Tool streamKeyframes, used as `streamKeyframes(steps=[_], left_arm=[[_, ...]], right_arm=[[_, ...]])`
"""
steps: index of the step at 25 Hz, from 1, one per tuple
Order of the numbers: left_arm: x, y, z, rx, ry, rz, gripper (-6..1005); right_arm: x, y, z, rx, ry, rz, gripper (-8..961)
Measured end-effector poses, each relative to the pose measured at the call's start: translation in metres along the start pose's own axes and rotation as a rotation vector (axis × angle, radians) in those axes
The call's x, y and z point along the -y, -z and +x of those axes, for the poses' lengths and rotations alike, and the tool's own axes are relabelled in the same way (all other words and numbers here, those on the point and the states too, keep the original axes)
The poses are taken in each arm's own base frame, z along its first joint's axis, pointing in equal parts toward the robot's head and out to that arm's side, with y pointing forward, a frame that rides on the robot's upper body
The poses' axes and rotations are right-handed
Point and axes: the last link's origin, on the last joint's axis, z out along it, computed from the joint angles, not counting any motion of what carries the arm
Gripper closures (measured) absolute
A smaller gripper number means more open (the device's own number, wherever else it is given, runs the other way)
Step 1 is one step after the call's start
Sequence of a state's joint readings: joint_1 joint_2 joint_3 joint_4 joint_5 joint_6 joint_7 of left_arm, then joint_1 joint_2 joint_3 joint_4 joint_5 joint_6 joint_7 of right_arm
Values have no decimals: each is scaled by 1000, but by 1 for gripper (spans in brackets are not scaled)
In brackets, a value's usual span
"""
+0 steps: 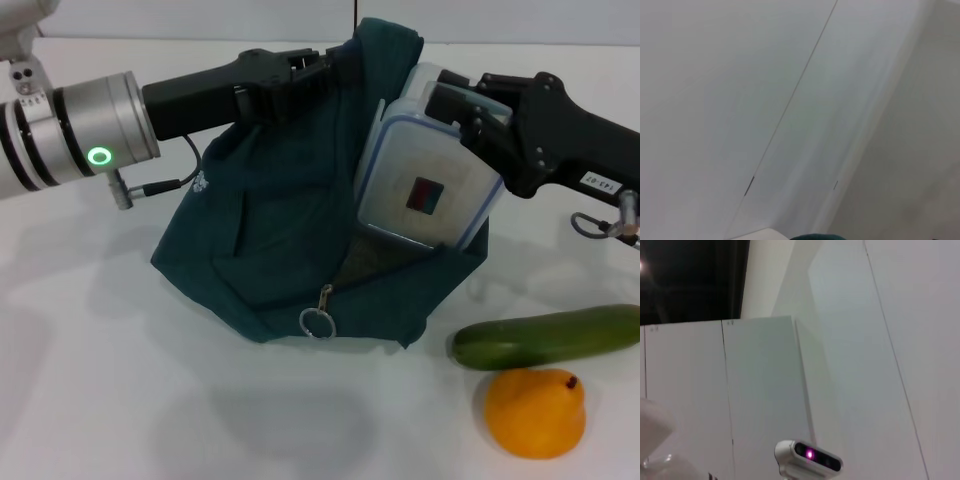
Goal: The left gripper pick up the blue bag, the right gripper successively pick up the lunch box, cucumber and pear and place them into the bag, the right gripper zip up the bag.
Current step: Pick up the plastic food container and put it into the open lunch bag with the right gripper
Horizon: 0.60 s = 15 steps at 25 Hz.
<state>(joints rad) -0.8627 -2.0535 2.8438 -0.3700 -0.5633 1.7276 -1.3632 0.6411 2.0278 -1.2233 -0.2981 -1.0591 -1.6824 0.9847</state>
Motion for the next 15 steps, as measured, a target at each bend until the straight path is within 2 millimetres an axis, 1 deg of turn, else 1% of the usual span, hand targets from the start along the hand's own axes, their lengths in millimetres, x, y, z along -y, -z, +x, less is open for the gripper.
streamKeyframes(steps=[3, 8, 12, 15], left_arm=[[-1, -3, 2, 3, -4, -9, 896], [-2, -6, 4, 7, 12, -22, 895], [-1, -4, 6, 8, 44, -23, 895], [4, 2, 8, 12, 57, 14, 895]], right_arm=[[-1, -1, -2, 11, 37, -10, 830], [-6, -4, -12, 87, 95, -39, 829], [-8, -1, -20, 154, 152, -39, 828], [-11, -1, -22, 174, 189, -53, 827]])
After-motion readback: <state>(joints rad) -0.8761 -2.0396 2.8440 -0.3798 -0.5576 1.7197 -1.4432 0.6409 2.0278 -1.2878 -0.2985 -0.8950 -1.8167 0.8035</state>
